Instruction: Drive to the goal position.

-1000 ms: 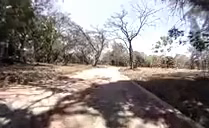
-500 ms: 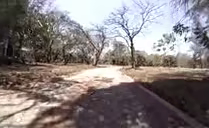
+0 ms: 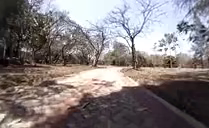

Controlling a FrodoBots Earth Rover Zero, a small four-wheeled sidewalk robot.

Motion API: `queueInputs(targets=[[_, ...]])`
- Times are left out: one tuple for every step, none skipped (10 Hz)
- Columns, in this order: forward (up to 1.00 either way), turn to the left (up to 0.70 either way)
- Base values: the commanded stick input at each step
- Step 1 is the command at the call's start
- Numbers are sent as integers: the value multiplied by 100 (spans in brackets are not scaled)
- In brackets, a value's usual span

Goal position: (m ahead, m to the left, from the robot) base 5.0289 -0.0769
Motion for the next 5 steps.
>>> queueInputs(targets=[[100, 0], [100, 0], [100, 0], [100, 0], [100, 0]])
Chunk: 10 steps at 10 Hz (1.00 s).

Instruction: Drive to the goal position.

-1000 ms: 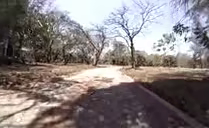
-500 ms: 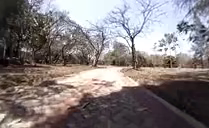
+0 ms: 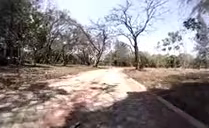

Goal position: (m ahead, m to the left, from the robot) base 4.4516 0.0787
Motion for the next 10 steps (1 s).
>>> queueInputs(targets=[[100, 0], [100, 0], [100, 0], [100, 0], [100, 0], [100, 0], [100, 0], [100, 0], [100, 0], [100, 0]])
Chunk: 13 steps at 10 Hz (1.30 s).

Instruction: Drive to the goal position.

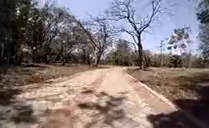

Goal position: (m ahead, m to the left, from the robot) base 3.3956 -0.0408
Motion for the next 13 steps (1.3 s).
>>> queueInputs(targets=[[100, 0], [100, 0], [100, 0], [100, 0], [100, -28], [100, -29], [100, 0], [100, 0], [100, 0], [100, 0], [100, 0], [100, 0], [100, 0]])
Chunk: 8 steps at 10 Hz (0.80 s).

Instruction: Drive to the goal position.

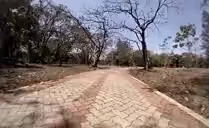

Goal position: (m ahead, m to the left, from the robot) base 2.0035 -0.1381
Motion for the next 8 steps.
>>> queueInputs(targets=[[100, 0], [100, 0], [100, 0], [100, 0], [100, 0], [100, 0], [100, 0], [100, 0]])
